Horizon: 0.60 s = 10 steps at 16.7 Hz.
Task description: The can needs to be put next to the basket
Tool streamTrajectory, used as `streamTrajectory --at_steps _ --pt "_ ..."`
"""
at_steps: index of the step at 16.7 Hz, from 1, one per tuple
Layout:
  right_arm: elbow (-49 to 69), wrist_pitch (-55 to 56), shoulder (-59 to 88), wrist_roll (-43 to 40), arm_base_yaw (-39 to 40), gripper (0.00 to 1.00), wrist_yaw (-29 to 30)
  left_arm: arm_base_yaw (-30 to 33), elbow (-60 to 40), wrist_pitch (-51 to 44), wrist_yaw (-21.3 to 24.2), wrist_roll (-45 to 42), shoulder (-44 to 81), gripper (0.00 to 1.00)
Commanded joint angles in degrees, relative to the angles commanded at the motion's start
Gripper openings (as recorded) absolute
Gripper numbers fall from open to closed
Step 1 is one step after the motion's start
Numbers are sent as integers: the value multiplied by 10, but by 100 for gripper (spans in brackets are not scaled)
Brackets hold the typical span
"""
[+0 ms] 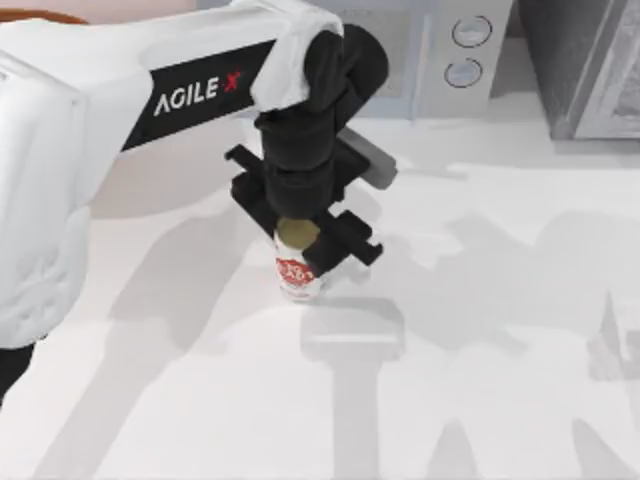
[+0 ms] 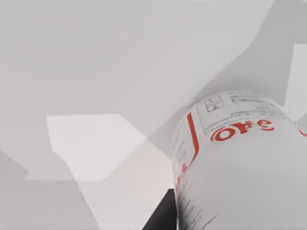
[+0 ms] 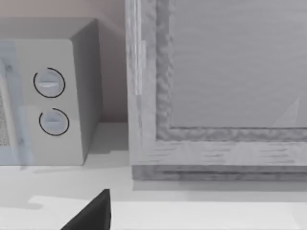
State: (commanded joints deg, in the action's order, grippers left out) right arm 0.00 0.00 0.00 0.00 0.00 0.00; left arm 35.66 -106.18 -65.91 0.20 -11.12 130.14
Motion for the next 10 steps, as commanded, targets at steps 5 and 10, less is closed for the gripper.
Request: streamTrajectory --at_steps 5,10 --pt "0 0 0 0 0 100 0 -58 50 -1 0 16 -34 0" --pt "0 0 0 0 0 100 0 -181 172 1 0 48 -124 0"
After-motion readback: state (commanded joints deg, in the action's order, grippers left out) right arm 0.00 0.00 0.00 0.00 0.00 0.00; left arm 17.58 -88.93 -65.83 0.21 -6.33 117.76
